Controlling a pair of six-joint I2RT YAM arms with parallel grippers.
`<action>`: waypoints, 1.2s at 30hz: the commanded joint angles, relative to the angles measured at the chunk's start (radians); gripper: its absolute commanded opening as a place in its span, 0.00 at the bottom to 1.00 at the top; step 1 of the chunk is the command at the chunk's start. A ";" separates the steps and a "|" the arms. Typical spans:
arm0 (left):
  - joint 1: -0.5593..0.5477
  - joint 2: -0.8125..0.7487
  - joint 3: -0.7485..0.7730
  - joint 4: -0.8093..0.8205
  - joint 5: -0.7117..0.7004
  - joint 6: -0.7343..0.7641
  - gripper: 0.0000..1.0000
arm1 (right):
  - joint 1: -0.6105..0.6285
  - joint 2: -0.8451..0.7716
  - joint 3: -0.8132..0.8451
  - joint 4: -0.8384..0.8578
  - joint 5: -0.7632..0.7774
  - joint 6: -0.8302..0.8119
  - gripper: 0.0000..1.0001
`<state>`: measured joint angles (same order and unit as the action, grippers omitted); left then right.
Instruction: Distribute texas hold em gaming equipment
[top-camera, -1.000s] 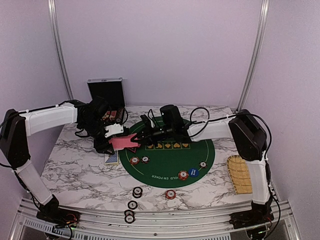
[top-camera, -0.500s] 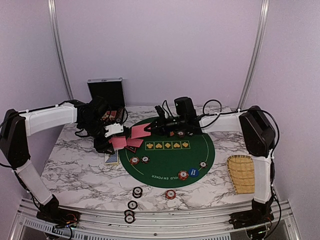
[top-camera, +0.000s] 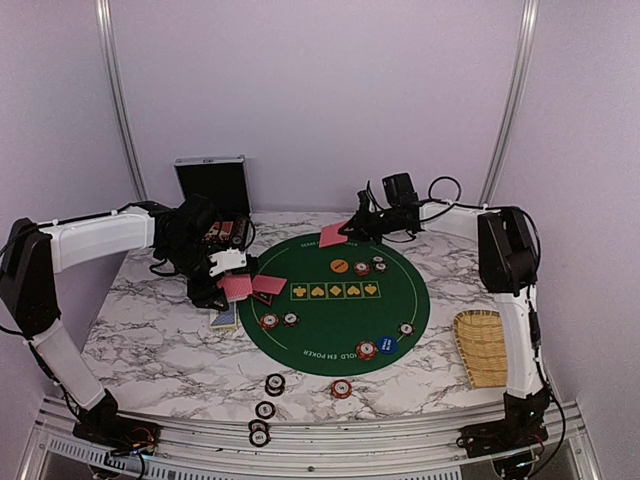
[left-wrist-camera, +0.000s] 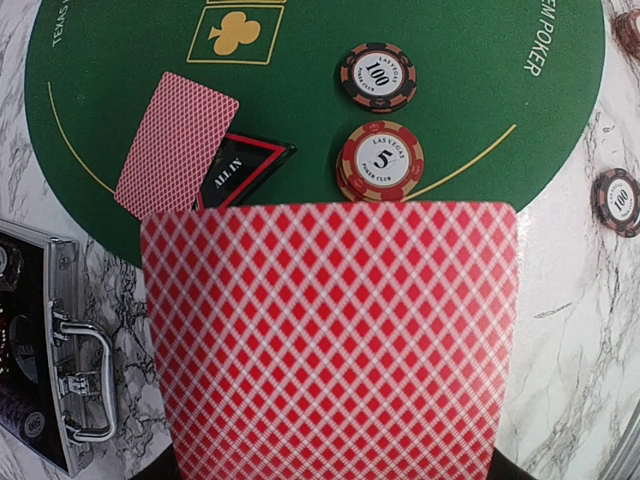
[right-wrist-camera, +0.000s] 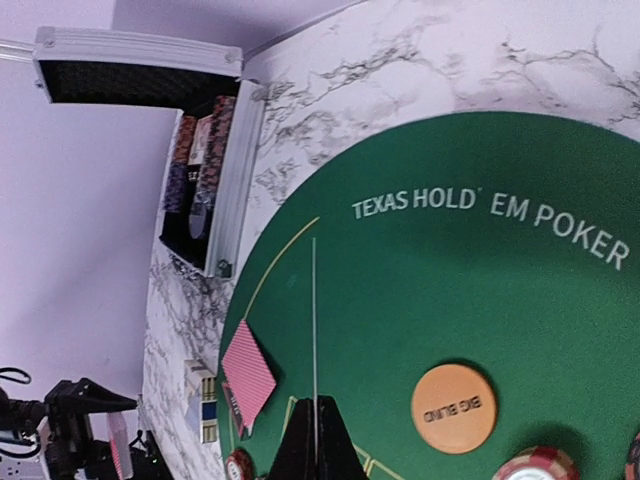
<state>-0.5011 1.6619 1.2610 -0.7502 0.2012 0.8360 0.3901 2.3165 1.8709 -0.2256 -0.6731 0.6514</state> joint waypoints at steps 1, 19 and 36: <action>0.004 -0.030 0.005 -0.005 0.020 -0.008 0.00 | -0.003 0.116 0.155 -0.167 0.089 -0.092 0.00; -0.010 -0.042 0.017 -0.031 0.031 -0.007 0.00 | -0.022 0.098 0.201 -0.262 0.276 -0.220 0.44; -0.016 -0.022 0.063 -0.034 0.027 -0.030 0.00 | 0.135 -0.330 -0.443 0.266 0.026 0.070 0.88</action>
<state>-0.5129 1.6535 1.2842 -0.7685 0.2092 0.8169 0.4522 1.9995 1.5703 -0.1745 -0.4942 0.5755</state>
